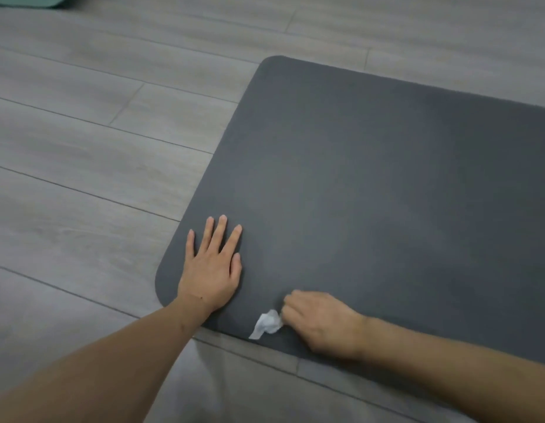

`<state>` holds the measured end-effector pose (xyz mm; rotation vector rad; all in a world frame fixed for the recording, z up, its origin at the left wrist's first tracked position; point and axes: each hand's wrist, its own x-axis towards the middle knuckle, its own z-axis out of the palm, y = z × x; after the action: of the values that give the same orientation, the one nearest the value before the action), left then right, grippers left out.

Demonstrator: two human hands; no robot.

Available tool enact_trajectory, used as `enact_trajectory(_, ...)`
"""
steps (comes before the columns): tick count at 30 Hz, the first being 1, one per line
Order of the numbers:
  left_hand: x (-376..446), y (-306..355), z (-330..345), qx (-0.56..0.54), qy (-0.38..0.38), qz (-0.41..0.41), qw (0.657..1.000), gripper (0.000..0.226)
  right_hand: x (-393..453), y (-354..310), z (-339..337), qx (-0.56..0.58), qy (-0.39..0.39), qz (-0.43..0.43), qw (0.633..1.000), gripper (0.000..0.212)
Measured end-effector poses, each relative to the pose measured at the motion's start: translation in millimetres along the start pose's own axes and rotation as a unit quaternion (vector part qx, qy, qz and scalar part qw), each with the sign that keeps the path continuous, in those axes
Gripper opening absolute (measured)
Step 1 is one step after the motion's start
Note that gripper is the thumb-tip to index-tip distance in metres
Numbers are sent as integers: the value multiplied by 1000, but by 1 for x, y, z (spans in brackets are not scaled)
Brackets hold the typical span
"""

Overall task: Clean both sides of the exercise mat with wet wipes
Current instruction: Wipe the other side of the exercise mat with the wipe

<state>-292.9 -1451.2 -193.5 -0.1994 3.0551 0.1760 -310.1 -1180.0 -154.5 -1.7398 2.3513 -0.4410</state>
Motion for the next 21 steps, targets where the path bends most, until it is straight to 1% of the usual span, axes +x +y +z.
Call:
enact_trajectory(1,0,0,0,-2,1,-1,1000,66,10,25,-7,-23,34,20,999,2)
enact_trajectory(2,0,1,0,-6,1,-2,1000,66,24,54,-16,-46,79,68,994,3)
enact_trajectory(3,-2,2,-1,-10,-1,-1,1000,66,36,87,-29,-70,111,142,981,7)
enact_trajectory(4,-3,2,-2,-12,-2,0,1000,67,43,118,-43,-85,120,234,961,9)
enact_trajectory(5,-3,2,-2,-14,-3,3,1000,67,46,142,-53,-71,130,326,934,10)
enact_trajectory(6,-3,0,-3,-19,-7,8,1000,68,47,149,-57,-59,148,401,902,11)
enact_trajectory(7,-2,-3,-4,-31,-12,18,999,69,49,143,-57,-56,155,437,884,13)
enact_trajectory(8,-2,-8,-5,-48,-15,36,998,69,49,125,-50,-63,146,420,893,15)
enact_trajectory(9,-4,-14,-5,-62,-16,66,996,68,45,97,-37,-64,142,359,920,18)
enact_trajectory(10,-7,-21,-4,-68,-15,103,992,65,38,63,-24,-47,136,283,948,21)
enact_trajectory(11,-10,-28,-2,-62,-13,136,989,63,27,28,-10,-16,103,203,974,19)
enact_trajectory(12,-13,-33,0,-47,-6,156,987,61,15,-2,0,9,58,126,990,15)
enact_trajectory(13,-17,-36,1,-27,5,160,987,60,6,-18,7,16,19,63,998,13)
enact_trajectory(14,-21,-36,3,-9,18,151,988,59,2,-20,8,15,-8,20,1000,12)
enact_trajectory(15,-25,-34,4,1,29,136,990,59,5,-10,6,2,-14,-8,1000,12)
enact_trajectory(16,-28,-31,5,4,38,116,992,59,14,5,2,-10,-9,-15,1000,10)
enact_trajectory(17,-30,-28,5,3,42,92,995,60,28,25,-2,-20,15,7,1000,9)
enact_trajectory(18,-32,-27,4,0,44,65,997,62,44,47,-9,-34,48,60,996,8)
enact_trajectory(19,-33,-26,2,-2,42,40,998,63,58,72,-19,-50,75,143,986,7)
enact_trajectory(21,-35,-26,-1,-1,32,20,999,64,75,107,-34,-40,118,310,943,5)
